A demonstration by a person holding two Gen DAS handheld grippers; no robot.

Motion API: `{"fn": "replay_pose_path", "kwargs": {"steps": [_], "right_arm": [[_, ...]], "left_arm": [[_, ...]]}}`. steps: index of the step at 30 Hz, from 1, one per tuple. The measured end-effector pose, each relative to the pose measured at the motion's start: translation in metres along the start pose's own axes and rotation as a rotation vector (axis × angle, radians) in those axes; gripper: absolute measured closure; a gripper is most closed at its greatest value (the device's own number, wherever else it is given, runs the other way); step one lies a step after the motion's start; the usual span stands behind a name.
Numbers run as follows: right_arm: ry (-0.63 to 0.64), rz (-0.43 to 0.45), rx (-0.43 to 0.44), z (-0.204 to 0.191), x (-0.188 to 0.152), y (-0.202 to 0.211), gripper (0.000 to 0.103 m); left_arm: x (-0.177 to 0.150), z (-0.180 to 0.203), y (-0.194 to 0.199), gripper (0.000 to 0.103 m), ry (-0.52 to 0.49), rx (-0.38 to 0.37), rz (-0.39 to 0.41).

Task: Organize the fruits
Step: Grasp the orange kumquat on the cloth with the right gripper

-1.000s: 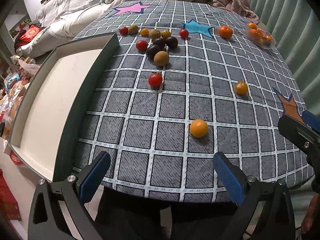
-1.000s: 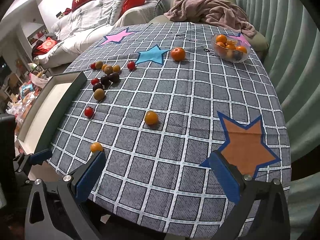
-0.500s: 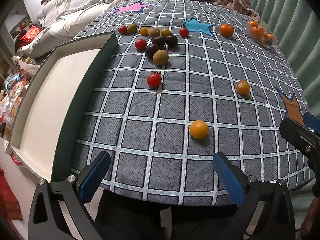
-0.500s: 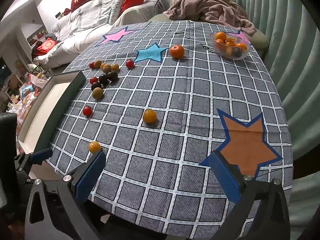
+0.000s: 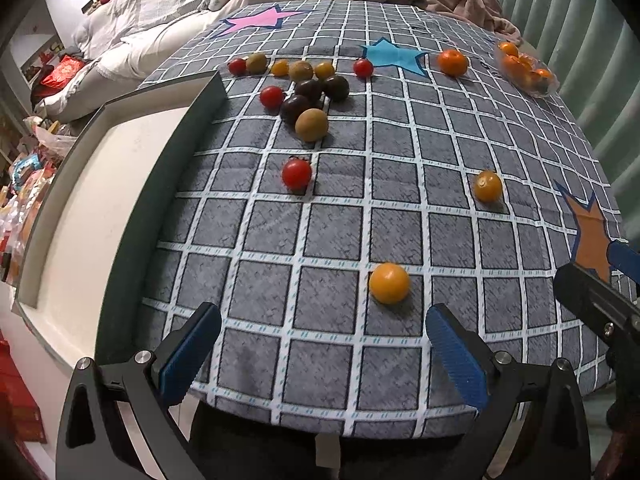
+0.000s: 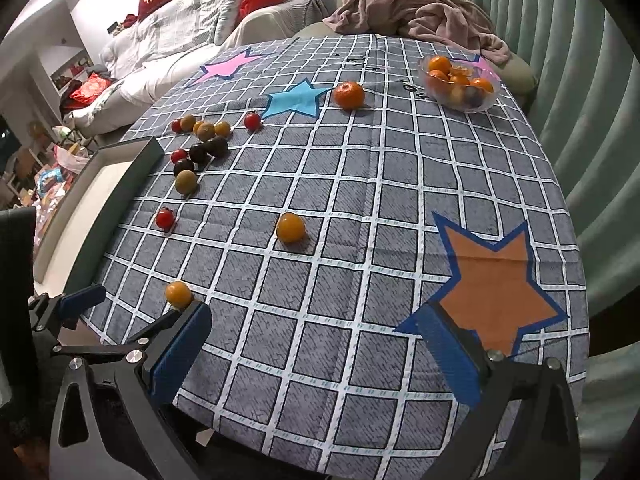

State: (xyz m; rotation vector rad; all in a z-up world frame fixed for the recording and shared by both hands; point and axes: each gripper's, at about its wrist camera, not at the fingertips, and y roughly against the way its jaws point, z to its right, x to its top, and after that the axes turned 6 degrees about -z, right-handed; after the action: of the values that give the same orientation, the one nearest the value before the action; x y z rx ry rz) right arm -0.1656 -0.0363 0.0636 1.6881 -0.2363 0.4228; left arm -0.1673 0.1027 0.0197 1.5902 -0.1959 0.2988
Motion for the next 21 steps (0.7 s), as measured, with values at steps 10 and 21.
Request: {"fn": "replay_pose_path", "kwargs": {"steps": [10,21], "right_arm": [[0.022,-0.020,-0.023,0.001,0.016,-0.025,0.000],[0.077,-0.032,-0.028,-0.012,0.038,-0.061,0.001]], "left_arm": [[0.007,0.007,-0.020,0.000,0.002,-0.006,-0.005],[0.003,0.007,-0.022,0.000,0.020,-0.036,0.071]]}}
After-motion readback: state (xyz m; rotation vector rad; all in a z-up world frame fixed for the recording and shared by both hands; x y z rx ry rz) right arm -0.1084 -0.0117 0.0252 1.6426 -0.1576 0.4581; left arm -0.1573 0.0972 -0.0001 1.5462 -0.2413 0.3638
